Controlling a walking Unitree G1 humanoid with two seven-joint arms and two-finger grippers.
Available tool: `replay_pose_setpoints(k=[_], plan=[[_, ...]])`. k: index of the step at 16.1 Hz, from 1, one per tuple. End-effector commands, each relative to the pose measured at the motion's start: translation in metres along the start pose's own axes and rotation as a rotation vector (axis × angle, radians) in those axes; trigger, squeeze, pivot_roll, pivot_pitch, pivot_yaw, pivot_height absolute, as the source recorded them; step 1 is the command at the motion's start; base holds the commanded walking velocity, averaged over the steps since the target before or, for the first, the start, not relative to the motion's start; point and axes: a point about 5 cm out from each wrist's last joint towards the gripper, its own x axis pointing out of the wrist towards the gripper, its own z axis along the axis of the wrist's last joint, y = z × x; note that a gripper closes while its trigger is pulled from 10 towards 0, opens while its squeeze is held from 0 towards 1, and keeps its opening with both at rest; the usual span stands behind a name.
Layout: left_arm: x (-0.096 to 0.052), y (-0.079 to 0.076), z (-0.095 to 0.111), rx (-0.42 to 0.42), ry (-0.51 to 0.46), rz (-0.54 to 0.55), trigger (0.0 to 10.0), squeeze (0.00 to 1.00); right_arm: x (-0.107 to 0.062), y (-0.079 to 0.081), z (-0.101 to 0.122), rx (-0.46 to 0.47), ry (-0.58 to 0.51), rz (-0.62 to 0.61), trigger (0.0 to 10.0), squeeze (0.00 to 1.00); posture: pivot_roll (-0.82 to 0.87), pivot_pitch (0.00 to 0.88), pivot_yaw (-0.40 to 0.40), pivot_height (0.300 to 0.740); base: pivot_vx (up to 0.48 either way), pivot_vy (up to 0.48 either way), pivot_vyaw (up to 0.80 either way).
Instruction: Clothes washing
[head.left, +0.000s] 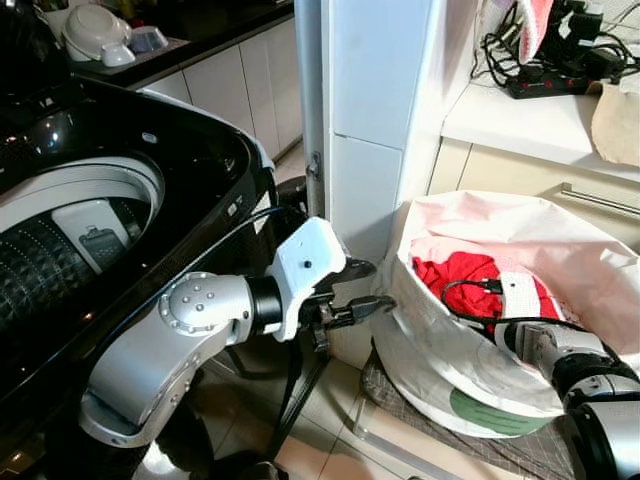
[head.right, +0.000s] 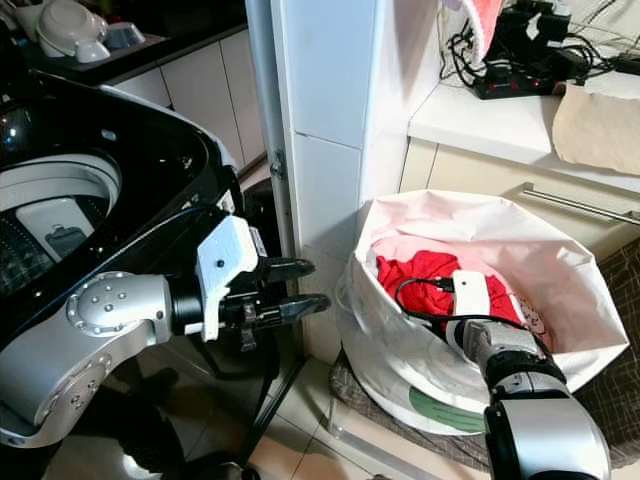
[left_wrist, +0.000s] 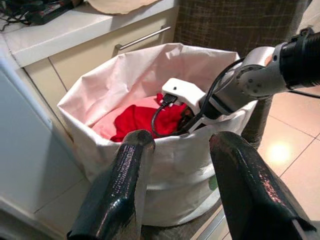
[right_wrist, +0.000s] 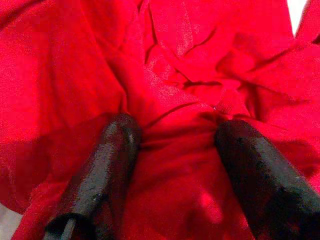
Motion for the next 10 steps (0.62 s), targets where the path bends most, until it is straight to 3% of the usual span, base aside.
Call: replay_pose_setpoints(k=[1, 4, 10], plan=[[-0.001, 0.002, 0.004, 0.014, -0.003, 0.016, 10.0, 0.0, 0.002, 0.0, -0.01, -0.011, 0.05, -0.001, 0.0, 0.0, 0.1, 0.096, 0.083, 0.74, 0.0, 0.0, 0.0], [0.001, 0.013, 0.01, 0.017, -0.028, 0.085, 10.0, 0.0, -0.002, -0.008, -0.002, 0.021, 0.005, -0.018, 0.0, 0.0, 0.09, 0.095, 0.086, 0.74, 0.0, 0.0, 0.0], [0.002, 0.015, 0.011, 0.017, -0.035, 0.103, 10.0, 0.0, -0.003, -0.012, -0.001, 0.044, -0.004, -0.018, 0.0, 0.0, 0.09, 0.092, 0.085, 0.74, 0.0, 0.0, 0.0]])
